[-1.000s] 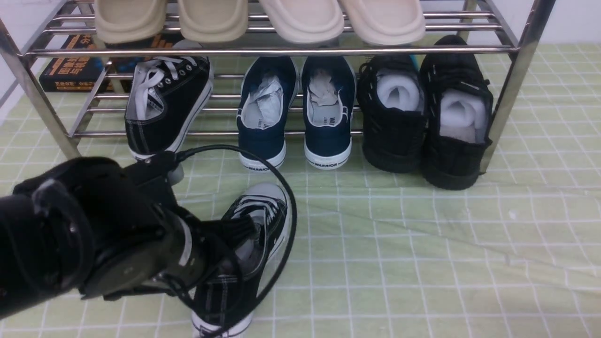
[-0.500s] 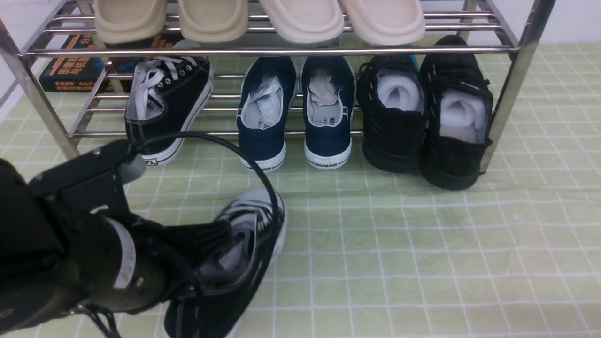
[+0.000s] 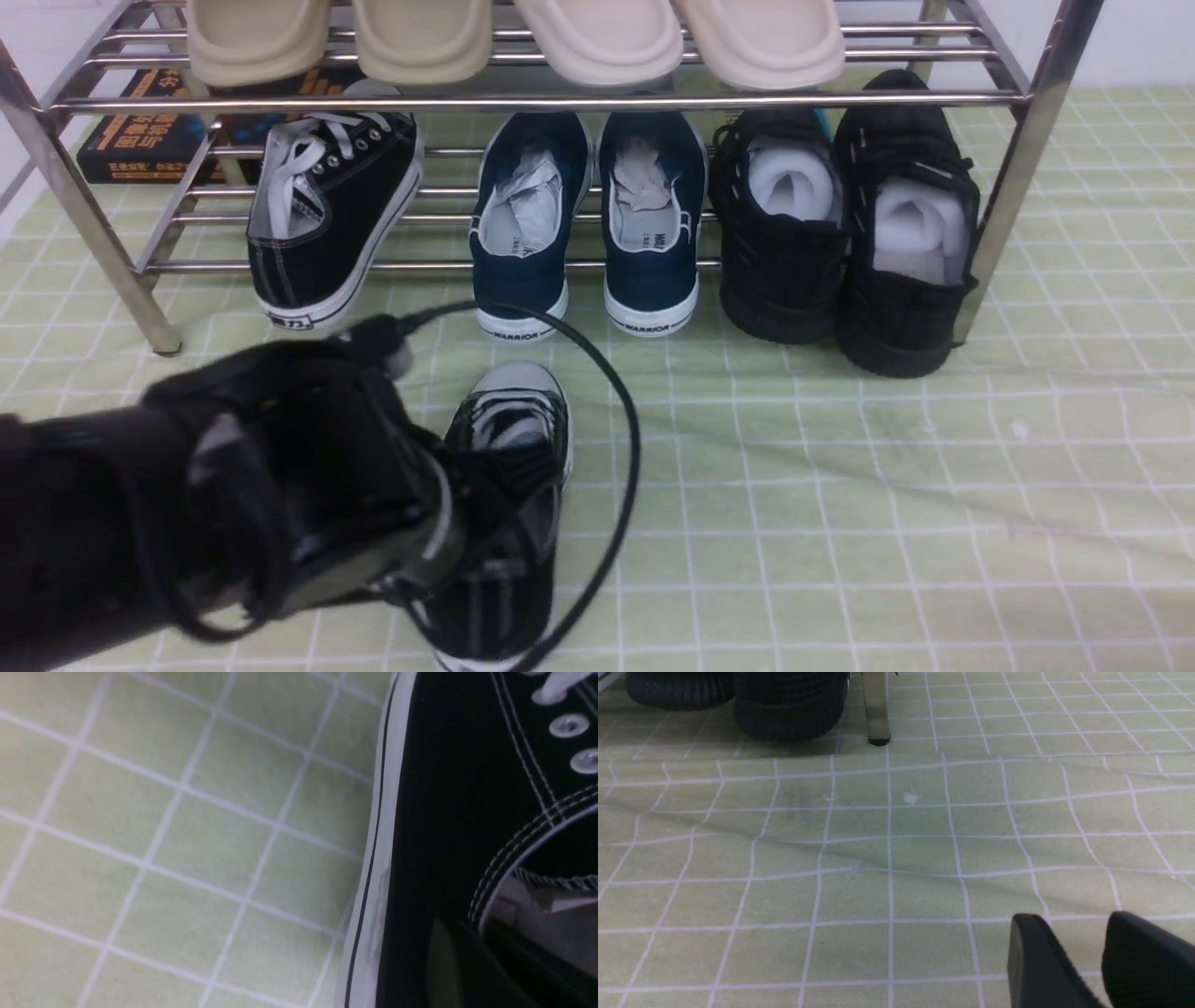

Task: Take the shoes off the shelf with your hand from the green coffee tablecloth.
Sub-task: 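Set the held shoe down on the floor in front of the rack with the left gripper, then grasp the leftmost shoe on the bottom shelf of the shoe rack with the left gripper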

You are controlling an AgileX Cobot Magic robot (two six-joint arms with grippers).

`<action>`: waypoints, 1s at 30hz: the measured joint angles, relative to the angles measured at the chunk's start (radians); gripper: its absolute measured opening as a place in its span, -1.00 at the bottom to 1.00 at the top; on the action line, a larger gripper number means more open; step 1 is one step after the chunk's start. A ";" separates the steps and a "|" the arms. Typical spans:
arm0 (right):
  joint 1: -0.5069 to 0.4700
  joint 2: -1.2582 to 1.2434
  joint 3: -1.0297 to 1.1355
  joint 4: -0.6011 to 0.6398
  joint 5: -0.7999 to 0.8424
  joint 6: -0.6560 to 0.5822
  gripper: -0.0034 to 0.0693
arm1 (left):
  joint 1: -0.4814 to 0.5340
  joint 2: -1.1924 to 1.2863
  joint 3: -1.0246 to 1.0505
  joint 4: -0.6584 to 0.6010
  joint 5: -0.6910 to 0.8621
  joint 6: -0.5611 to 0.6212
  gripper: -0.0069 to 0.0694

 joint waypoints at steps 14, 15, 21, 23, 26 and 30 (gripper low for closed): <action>0.000 0.000 0.000 0.000 0.000 0.000 -0.25 | 0.000 -0.065 -0.096 -0.146 0.145 0.327 0.02; 0.000 0.000 0.000 0.000 0.000 0.000 -0.25 | 0.000 -0.087 -0.128 -0.120 0.180 0.337 0.05; 0.000 0.000 0.000 0.000 0.000 0.000 -0.25 | 0.024 -0.206 -0.367 0.061 0.467 0.472 -0.12; 0.000 0.000 0.000 0.000 0.000 0.000 -0.25 | 0.063 -0.238 -0.439 0.090 0.497 0.556 -0.37; 0.000 0.000 0.000 0.000 0.000 0.000 -0.25 | 0.174 -0.284 -0.492 0.068 0.514 0.696 -0.73; 0.000 0.000 0.000 0.000 0.000 0.000 -0.25 | 0.382 -0.308 -0.492 -0.056 0.516 0.871 -0.80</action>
